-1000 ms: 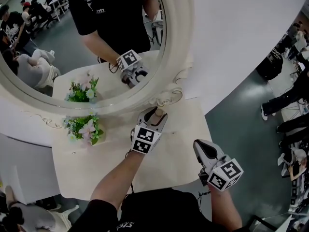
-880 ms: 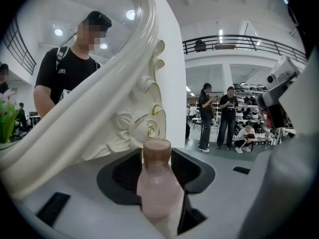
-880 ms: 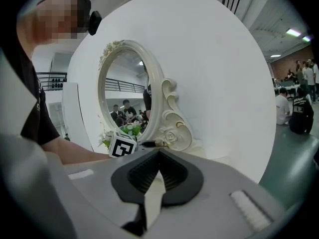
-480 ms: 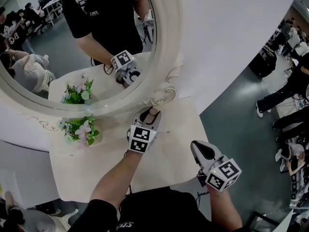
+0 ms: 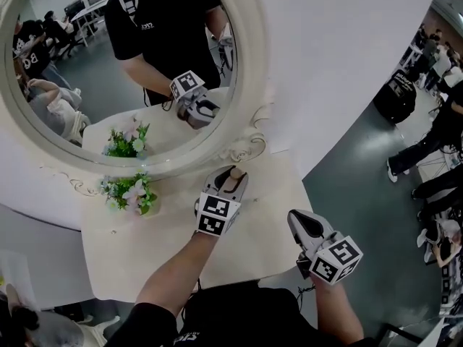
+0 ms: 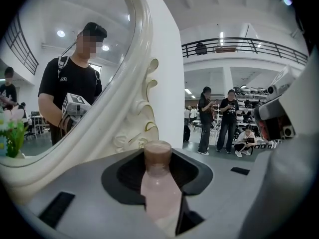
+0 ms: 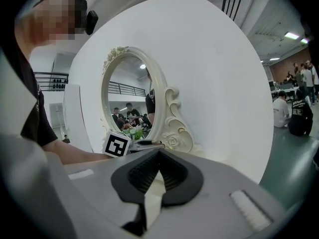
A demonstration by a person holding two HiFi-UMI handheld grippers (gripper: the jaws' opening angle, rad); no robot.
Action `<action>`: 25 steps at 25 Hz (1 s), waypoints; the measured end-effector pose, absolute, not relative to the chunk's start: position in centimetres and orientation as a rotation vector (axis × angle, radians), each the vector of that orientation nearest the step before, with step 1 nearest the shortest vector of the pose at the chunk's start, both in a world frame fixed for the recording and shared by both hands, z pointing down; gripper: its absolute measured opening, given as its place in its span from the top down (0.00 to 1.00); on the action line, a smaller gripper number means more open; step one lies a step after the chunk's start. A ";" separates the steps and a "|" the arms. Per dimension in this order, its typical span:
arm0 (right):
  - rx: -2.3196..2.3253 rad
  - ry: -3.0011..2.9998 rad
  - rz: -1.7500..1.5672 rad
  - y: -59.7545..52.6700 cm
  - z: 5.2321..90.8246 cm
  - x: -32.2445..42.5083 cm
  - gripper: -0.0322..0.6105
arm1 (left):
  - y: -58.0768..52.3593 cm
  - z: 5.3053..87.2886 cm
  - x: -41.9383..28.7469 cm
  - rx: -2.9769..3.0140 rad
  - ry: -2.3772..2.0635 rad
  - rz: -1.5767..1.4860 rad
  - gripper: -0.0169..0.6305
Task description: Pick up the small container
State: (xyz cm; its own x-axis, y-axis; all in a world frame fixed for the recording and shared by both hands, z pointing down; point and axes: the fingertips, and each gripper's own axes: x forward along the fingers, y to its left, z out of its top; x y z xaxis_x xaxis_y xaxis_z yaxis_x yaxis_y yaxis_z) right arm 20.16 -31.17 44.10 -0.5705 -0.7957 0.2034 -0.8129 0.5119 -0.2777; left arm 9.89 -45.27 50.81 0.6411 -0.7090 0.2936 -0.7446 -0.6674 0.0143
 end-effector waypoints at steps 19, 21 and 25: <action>1.283 -2.835 0.492 -32.6 42.0 17.3 0.93 | -39.9 41.3 5.0 2.698 -1.301 0.319 0.75; 1.276 -2.842 0.480 -32.7 41.8 17.1 0.93 | -39.4 40.5 4.3 2.690 -1.322 0.305 0.75; 1.261 -2.862 0.454 -32.8 41.0 16.9 0.93 | -38.4 39.4 2.5 2.681 -1.367 0.309 0.75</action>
State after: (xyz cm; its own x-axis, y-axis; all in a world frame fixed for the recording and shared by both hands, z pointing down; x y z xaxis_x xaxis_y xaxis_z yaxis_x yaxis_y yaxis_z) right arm 16.86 -32.80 41.02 -0.6815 -0.7252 0.0980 -0.7199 0.6404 -0.2677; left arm 2.54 -38.38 39.44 0.5722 -0.7863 0.2331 -0.8100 -0.5863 0.0110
